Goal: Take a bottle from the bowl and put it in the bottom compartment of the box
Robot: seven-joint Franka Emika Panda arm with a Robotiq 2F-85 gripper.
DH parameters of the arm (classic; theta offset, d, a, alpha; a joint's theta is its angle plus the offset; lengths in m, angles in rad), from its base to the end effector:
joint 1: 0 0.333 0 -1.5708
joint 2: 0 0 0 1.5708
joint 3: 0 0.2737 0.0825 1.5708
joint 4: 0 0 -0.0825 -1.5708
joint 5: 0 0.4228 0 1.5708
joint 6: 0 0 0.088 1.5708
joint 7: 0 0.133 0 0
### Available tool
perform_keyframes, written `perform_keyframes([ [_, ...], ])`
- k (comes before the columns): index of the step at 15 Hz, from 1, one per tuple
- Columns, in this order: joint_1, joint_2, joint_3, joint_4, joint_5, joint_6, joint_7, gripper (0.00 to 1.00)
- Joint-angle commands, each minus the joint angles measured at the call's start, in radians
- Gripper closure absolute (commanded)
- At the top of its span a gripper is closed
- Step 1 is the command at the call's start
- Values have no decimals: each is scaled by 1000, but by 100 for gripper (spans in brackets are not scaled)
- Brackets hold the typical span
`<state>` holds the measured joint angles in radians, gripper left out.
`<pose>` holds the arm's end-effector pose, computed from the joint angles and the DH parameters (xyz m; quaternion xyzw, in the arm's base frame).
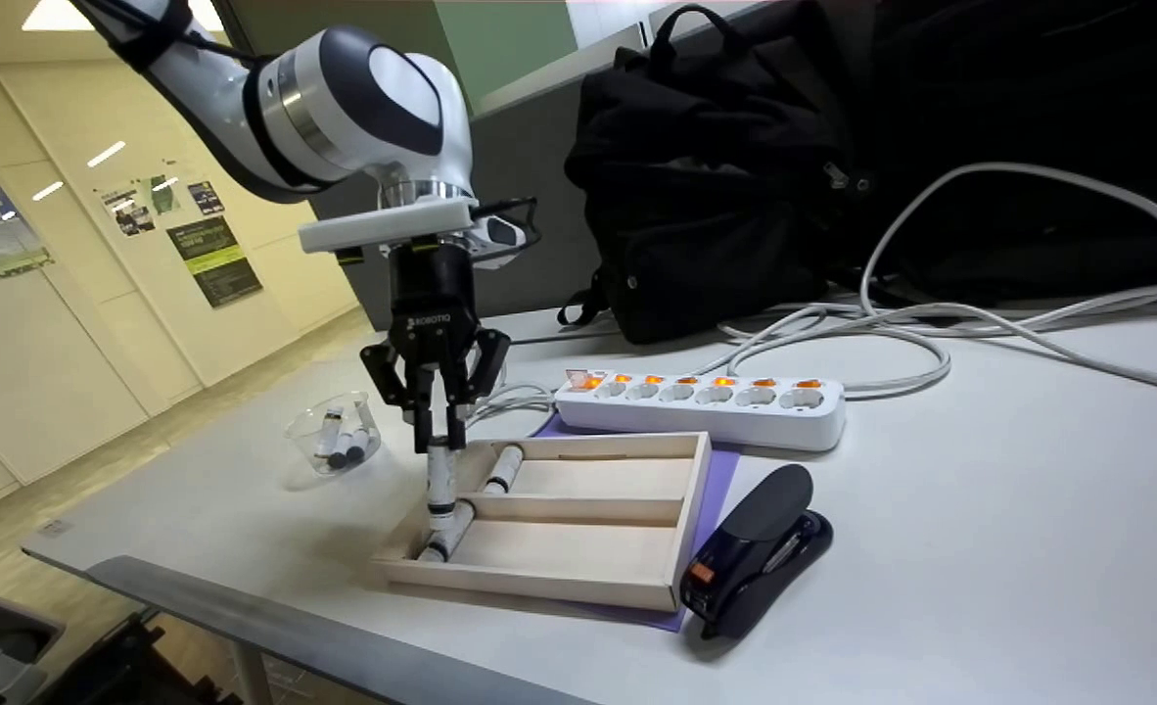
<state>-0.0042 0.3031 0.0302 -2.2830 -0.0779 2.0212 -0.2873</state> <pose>0.4568 0.0071 0.0946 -0.9439 -0.1761 0.2791 0.0120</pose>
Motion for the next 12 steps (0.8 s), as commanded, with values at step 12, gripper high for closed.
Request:
perform_keyframes([
  [12, -48, 26, -49, 2, -7, -16, 42, 93],
])
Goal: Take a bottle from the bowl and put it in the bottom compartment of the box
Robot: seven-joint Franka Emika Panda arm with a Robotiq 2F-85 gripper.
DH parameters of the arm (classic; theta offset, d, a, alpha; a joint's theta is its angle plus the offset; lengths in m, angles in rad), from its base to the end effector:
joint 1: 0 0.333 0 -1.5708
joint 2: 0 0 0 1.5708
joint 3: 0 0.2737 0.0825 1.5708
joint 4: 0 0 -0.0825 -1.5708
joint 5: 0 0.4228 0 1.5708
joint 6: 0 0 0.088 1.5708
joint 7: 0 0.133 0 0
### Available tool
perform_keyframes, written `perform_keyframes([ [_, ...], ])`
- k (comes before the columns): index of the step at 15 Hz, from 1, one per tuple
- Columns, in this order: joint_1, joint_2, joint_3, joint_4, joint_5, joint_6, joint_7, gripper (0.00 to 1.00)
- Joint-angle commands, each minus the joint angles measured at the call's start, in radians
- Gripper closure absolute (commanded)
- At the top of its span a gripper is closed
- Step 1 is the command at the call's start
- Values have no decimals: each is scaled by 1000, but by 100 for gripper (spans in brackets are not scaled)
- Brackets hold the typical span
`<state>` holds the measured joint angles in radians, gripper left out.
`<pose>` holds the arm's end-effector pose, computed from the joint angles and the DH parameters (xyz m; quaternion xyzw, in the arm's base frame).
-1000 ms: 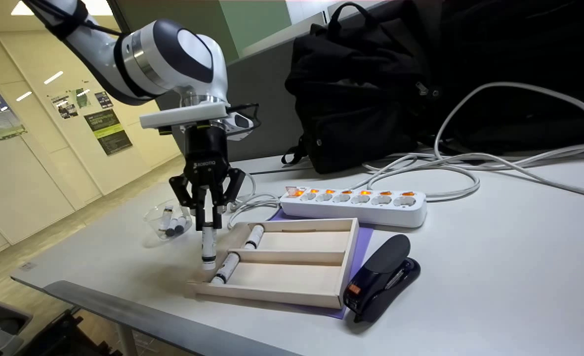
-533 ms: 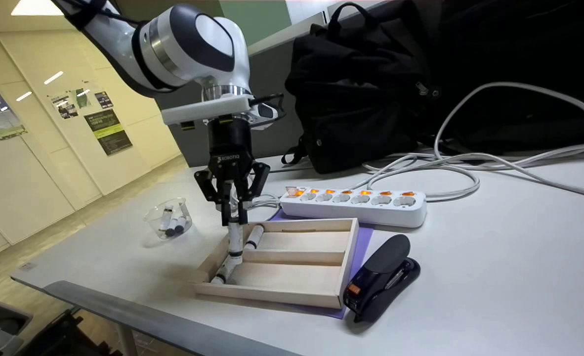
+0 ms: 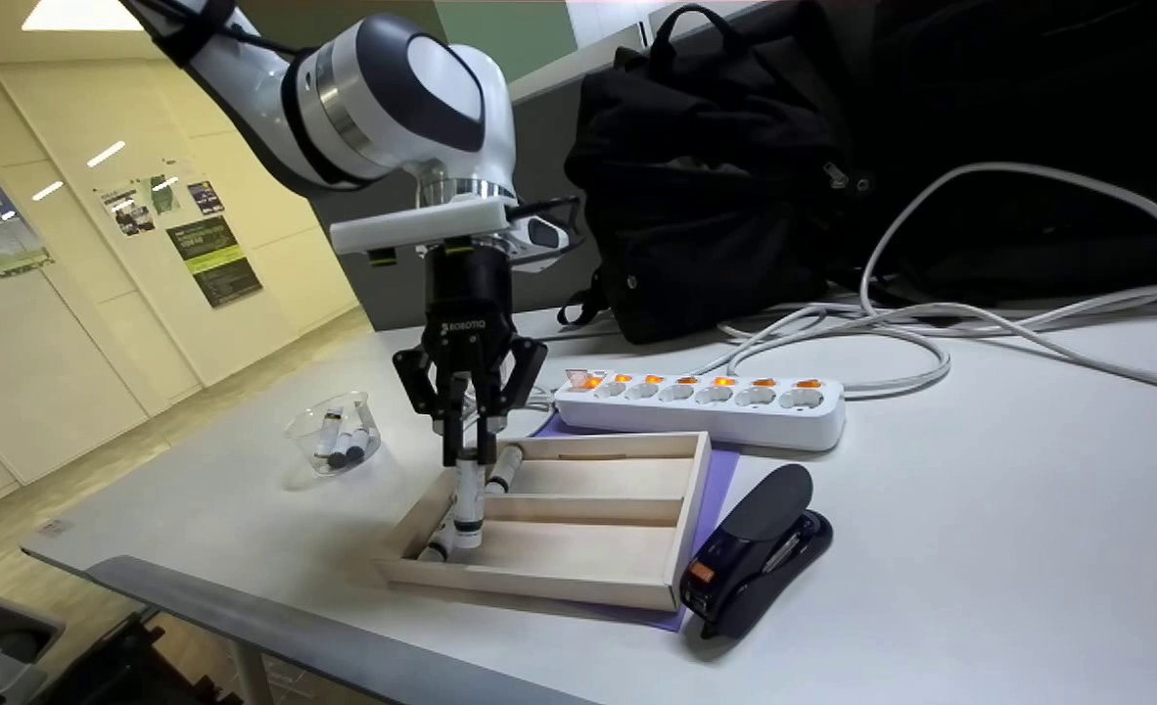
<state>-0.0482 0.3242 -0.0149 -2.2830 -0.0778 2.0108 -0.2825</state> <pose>0.4487 -0.0356 0.0850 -0.9465 -0.1302 0.2946 0.0198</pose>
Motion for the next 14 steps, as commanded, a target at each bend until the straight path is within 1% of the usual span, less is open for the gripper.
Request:
perform_keyframes([
  [1, -5, 9, -5, 3, -6, -3, 37, 93],
  [14, -13, 72, -12, 38, -1, -25, 51, 93],
])
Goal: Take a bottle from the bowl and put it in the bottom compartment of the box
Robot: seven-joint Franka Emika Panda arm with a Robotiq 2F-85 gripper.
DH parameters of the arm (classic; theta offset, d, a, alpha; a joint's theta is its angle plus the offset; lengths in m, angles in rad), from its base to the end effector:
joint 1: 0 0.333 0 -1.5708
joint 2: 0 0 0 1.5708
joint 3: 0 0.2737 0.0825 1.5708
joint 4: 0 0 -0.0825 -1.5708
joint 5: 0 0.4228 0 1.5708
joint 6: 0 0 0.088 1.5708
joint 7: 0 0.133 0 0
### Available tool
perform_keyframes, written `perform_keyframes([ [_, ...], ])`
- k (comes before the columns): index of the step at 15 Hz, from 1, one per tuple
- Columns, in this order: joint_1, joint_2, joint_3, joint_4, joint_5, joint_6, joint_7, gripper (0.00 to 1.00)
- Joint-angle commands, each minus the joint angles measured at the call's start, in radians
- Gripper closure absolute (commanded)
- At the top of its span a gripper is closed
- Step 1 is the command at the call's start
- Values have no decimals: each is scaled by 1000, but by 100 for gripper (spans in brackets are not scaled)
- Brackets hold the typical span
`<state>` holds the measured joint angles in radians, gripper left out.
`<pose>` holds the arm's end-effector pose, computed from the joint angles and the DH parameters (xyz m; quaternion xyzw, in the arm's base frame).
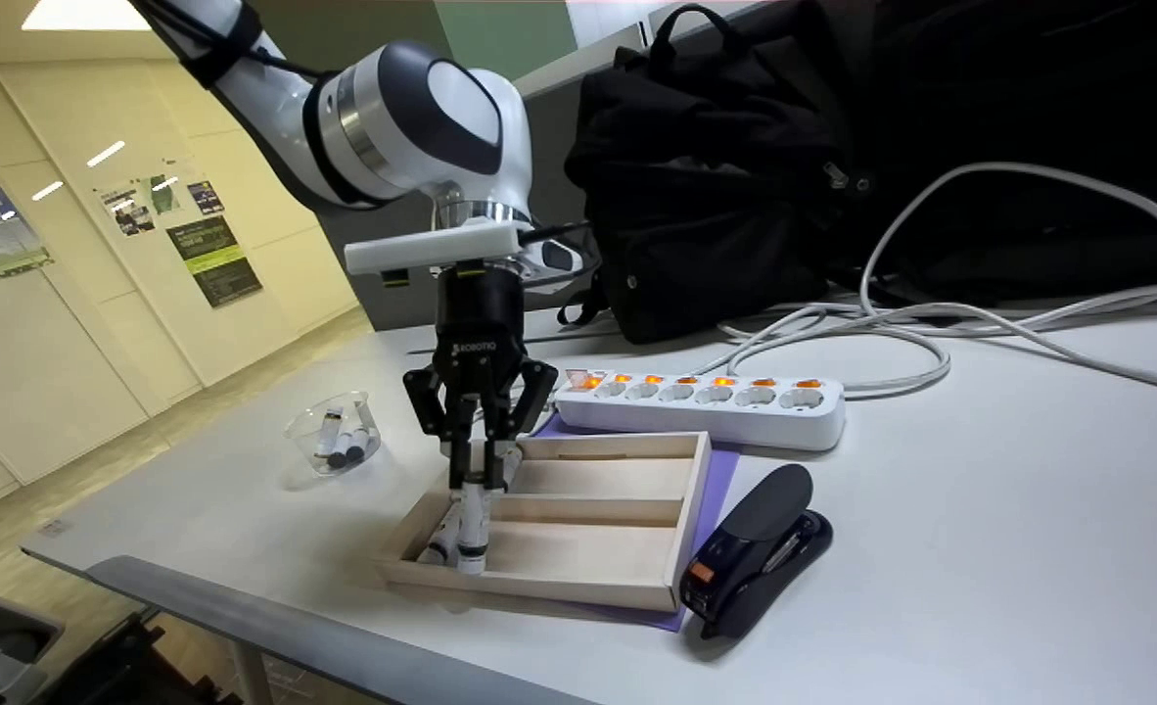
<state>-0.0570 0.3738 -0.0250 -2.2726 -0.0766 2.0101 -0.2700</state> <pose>0.4401 -0.0442 0.0658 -0.9424 -0.1147 0.3135 0.0228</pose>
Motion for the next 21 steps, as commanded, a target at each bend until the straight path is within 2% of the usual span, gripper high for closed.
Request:
perform_keyframes([
  [1, -3, 26, -2, 32, -2, -28, 42, 93],
  [4, 1, 33, -4, 42, -7, -33, 64, 93],
  [5, 2, 35, -4, 45, -10, -34, 70, 47],
  [7, 3, 38, -4, 47, -11, -35, 79, 40],
  [11, 3, 46, -3, 46, -9, -34, 85, 12],
  [13, 18, 18, -11, 15, -36, 19, 132, 1],
  [14, 23, 3, -15, -2, -52, 58, 153, 42],
  [15, 32, -11, -23, -16, -79, 103, 191, 37],
  [16, 38, -23, -30, -27, -100, 145, 224, 38],
  [21, 87, -49, -82, -70, -244, 327, 442, 73],
])
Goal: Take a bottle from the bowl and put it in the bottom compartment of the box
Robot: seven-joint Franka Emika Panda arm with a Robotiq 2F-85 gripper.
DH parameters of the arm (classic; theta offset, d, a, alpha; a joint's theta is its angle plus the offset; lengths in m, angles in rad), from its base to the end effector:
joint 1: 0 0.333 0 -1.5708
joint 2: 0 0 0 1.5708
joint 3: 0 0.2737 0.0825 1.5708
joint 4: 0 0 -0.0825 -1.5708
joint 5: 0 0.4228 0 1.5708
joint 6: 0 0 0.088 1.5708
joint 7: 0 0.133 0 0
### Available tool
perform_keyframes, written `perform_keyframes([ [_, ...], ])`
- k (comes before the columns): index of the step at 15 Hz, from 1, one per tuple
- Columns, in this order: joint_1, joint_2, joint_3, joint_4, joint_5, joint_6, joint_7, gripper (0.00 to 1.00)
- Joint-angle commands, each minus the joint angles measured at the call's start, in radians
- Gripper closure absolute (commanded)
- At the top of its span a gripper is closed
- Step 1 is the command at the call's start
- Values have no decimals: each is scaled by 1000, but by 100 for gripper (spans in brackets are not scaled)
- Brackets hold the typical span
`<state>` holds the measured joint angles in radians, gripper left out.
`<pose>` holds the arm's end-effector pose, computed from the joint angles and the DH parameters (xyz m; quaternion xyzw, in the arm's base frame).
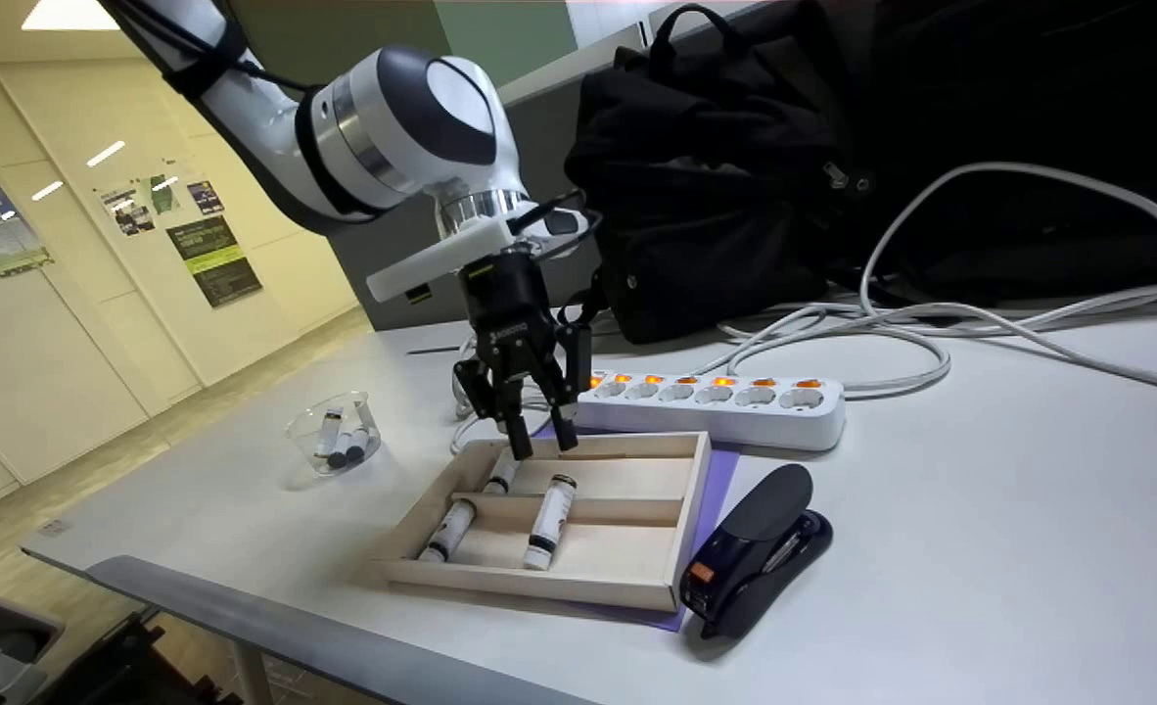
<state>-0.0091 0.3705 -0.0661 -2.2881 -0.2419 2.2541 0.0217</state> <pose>0.4730 -0.0513 0.0666 0.9747 0.0460 -0.2022 0.0831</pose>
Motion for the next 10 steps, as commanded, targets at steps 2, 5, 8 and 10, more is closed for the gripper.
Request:
perform_keyframes([
  [2, 66, -51, -72, -69, -145, 114, 259, 87],
  [5, 103, -42, -112, -75, -226, 70, 411, 100],
  [8, 124, -33, -130, -83, -269, -15, 525, 100],
  [10, 120, -36, -117, -89, -264, -42, 530, 100],
])
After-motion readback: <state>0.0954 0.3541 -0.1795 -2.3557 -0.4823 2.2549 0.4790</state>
